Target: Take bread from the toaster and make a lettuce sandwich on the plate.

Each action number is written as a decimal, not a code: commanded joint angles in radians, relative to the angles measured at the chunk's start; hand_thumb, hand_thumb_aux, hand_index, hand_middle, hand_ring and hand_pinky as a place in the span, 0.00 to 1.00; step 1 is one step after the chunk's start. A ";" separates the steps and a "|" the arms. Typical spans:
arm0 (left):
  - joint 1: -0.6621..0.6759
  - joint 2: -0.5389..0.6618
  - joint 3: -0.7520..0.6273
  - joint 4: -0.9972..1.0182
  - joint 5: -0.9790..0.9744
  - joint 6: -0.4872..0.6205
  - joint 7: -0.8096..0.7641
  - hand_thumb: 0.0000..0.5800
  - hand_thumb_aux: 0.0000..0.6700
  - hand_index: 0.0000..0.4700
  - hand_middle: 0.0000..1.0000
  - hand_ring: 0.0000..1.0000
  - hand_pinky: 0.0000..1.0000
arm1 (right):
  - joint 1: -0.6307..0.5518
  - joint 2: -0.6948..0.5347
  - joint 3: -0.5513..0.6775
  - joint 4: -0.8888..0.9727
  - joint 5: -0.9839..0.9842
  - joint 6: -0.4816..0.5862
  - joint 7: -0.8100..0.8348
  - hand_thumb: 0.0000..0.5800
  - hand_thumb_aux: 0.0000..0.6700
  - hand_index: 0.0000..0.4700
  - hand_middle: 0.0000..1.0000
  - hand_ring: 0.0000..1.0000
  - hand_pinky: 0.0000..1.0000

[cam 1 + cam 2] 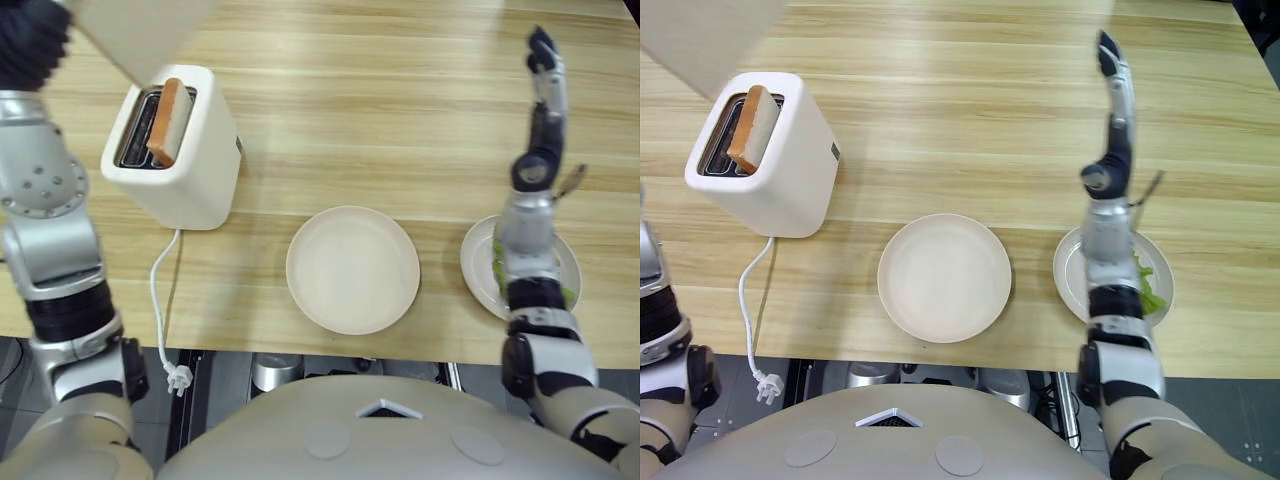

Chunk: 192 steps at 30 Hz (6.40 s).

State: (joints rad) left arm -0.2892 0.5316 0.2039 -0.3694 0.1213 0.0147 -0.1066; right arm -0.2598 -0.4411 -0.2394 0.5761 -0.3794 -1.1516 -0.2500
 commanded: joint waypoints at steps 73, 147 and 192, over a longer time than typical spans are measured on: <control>0.224 -0.079 -0.515 0.425 0.531 -0.158 0.028 0.00 0.00 0.00 0.00 0.00 0.00 | 0.015 -0.553 0.698 0.113 -0.642 0.408 -0.908 1.00 1.00 0.98 0.00 0.00 0.00; 0.182 0.047 0.020 0.258 0.556 0.002 0.282 0.00 0.00 0.00 0.00 0.00 0.00 | -0.381 0.151 1.052 0.290 -0.809 0.308 -0.734 1.00 1.00 0.98 1.00 1.00 1.00; 0.190 0.050 0.004 0.282 0.547 0.004 0.295 0.00 0.00 0.00 0.00 0.00 0.00 | -0.078 -0.069 1.025 -0.050 -0.698 0.242 -0.435 1.00 1.00 0.98 1.00 1.00 1.00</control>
State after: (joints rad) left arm -0.1068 0.5772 0.2183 -0.0947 0.6665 0.0157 0.1875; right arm -0.3418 -0.5002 0.7968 0.5099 -1.0789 -0.9157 -0.7058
